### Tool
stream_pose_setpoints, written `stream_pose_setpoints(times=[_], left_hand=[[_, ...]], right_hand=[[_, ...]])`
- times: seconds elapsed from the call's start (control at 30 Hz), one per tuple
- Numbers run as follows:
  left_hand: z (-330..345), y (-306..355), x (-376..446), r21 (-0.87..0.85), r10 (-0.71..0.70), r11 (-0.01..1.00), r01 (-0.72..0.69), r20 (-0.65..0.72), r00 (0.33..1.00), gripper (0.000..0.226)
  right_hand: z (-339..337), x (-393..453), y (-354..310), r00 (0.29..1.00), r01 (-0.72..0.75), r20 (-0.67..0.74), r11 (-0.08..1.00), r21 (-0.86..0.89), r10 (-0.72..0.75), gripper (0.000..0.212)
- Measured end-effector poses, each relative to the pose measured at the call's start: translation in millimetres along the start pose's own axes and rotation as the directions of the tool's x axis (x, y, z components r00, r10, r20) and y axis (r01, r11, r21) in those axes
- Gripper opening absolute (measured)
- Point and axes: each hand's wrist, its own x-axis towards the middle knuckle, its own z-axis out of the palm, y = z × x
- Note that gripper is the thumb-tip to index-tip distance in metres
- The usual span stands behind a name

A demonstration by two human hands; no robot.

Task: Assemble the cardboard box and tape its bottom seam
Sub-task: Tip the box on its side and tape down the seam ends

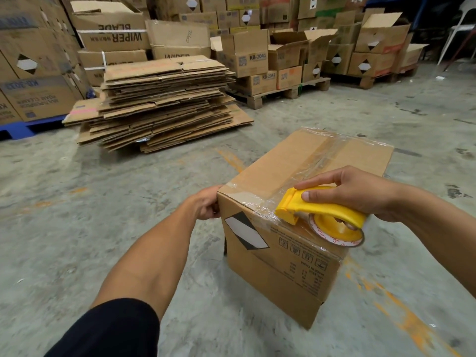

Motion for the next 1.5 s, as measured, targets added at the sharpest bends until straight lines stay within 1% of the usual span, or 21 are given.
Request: stream_pose_setpoints(times=[0.07, 0.2, 0.33, 0.43, 0.47, 0.53, 0.57, 0.63, 0.7, 0.77, 0.83, 0.87, 0.9, 0.93, 0.97, 1.0, 1.03, 1.1, 1.17, 1.37, 1.5], left_hand=[[-1, -2, 1, 0.045, 0.012, 0.999, -0.012, -0.006, 1.0, 0.014], [-9, 6, -8, 0.289, 0.044, 0.957, -0.034, -0.028, 0.999, 0.027], [-12, 20, -17, 0.399, -0.004, 0.916, 0.035, -0.078, 0.997, 0.039], [-15, 14, -32, 0.505, -0.087, 0.85, 0.149, -0.145, 0.986, 0.073], [-16, 5, -37, 0.474, -0.098, 0.864, 0.167, -0.168, 0.981, 0.08], [-23, -13, -42, 0.283, -0.088, 0.948, 0.148, -0.214, 0.973, 0.091], [-27, -20, -43, 0.188, -0.032, 0.979, 0.078, -0.234, 0.972, 0.093], [-32, -22, -45, 0.047, 0.173, 0.985, -0.167, -0.273, 0.946, 0.085], [-33, -14, -53, -0.045, 0.357, 0.922, -0.385, -0.289, 0.888, 0.075], [-30, -3, -63, -0.045, 0.473, 0.866, -0.498, -0.247, 0.846, 0.072], [-23, 8, -71, 0.036, 0.549, 0.833, -0.552, -0.172, 0.818, 0.072], [-16, 11, -73, 0.125, 0.596, 0.803, -0.583, -0.131, 0.792, 0.071], [-9, 14, -76, 0.261, 0.655, 0.741, -0.619, -0.077, 0.752, 0.067], [1, 17, -79, 0.44, 0.71, 0.63, -0.639, 0.005, 0.704, 0.062], [12, 17, -80, 0.591, 0.741, 0.48, -0.648, 0.123, 0.66, 0.058], [24, 15, -79, 0.675, 0.729, 0.335, -0.657, 0.256, 0.635, 0.057], [35, 12, -78, 0.708, 0.678, 0.241, -0.664, 0.366, 0.637, 0.057], [50, 3, -72, 0.744, 0.571, 0.156, -0.65, 0.469, 0.674, 0.058], [57, -1, -69, 0.782, 0.547, 0.115, -0.613, 0.465, 0.696, 0.056], [52, -4, -61, 0.817, 0.539, 0.055, -0.573, 0.459, 0.707, 0.052], [52, -6, -58, 0.831, 0.549, 0.016, -0.555, 0.457, 0.7, 0.053]], right_hand=[[0, 1, 0, 1.0, -0.002, 0.007, 1.0, 0.002, 0.002, 0.028], [1, 3, -1, 1.0, 0.004, -0.003, 1.0, 0.006, -0.004, 0.027], [1, 5, -1, 1.0, -0.004, -0.011, 1.0, 0.016, 0.005, 0.029], [1, 4, -3, 1.0, -0.024, -0.012, 1.0, 0.006, 0.024, 0.028], [1, 3, -4, 0.999, -0.032, -0.008, 1.0, 0.002, 0.032, 0.028], [1, 2, -6, 0.999, -0.045, -0.003, 0.999, -0.005, 0.045, 0.028], [2, 2, -7, 0.999, -0.047, -0.006, 0.999, -0.013, 0.047, 0.029], [3, 1, -8, 0.999, -0.047, -0.016, 0.998, -0.029, 0.046, 0.031], [4, 0, -10, 0.999, -0.05, -0.019, 0.998, -0.039, 0.049, 0.032], [5, 0, -12, 0.999, -0.047, -0.011, 0.998, -0.051, 0.047, 0.032], [4, -1, -13, 0.999, -0.052, -0.001, 0.997, -0.052, 0.052, 0.033], [4, -1, -12, 0.999, -0.052, -0.001, 0.997, -0.05, 0.052, 0.033], [4, 0, -12, 0.999, -0.051, -0.002, 0.997, -0.049, 0.051, 0.033], [4, -1, -12, 0.999, -0.052, -0.002, 0.997, -0.048, 0.052, 0.033], [4, -1, -12, 0.999, -0.052, -0.001, 0.997, -0.049, 0.052, 0.033], [3, 0, -12, 0.999, -0.05, -0.003, 0.997, -0.053, 0.05, 0.034], [3, 0, -12, 0.999, -0.049, -0.003, 0.997, -0.062, 0.049, 0.034], [4, 0, -12, 0.998, -0.054, 0.006, 0.995, -0.082, 0.055, 0.035], [4, 0, -13, 0.998, -0.056, 0.022, 0.994, -0.092, 0.058, 0.036], [1, -6, -12, 0.996, -0.078, 0.033, 0.99, -0.121, 0.083, 0.034], [-26, -53, 20, 0.989, -0.121, 0.065, 0.982, -0.146, 0.132, 0.03]])
